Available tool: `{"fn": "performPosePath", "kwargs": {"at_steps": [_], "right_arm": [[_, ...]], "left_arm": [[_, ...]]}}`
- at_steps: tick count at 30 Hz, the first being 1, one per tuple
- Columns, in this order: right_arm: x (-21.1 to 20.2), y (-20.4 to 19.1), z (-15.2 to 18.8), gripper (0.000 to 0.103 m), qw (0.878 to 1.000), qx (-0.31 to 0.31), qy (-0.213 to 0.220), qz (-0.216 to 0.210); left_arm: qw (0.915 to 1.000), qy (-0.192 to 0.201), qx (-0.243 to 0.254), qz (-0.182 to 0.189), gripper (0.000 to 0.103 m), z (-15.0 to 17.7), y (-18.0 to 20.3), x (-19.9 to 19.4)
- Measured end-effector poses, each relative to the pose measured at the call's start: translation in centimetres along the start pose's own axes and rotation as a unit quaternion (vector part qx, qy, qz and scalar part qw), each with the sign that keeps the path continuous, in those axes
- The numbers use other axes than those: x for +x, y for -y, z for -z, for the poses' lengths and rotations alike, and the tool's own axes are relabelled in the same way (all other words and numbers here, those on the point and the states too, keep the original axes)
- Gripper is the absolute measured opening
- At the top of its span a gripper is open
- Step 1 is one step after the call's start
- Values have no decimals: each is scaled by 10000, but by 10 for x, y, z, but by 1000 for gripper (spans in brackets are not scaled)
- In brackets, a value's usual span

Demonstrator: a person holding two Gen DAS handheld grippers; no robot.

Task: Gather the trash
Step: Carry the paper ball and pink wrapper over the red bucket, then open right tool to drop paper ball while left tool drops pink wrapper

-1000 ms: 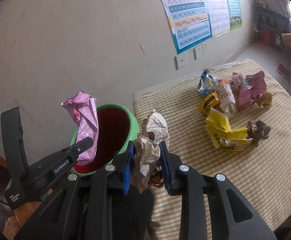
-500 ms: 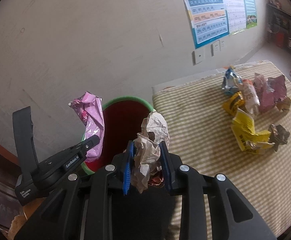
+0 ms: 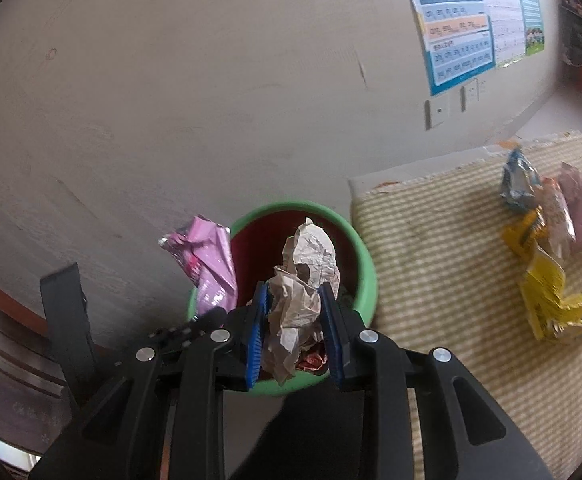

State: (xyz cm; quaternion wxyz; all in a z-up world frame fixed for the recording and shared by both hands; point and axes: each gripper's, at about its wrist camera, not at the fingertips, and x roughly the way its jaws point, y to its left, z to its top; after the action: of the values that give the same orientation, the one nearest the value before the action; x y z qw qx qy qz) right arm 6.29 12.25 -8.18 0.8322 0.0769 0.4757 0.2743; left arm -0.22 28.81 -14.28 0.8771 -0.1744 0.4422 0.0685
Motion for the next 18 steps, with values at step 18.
{"fn": "performPosePath", "kwargs": {"at_steps": [18], "right_arm": [[21, -1, -3, 28, 9996, 130, -172, -194]], "left_arm": [[9999, -142, -9, 20, 4, -5, 5, 11]]}}
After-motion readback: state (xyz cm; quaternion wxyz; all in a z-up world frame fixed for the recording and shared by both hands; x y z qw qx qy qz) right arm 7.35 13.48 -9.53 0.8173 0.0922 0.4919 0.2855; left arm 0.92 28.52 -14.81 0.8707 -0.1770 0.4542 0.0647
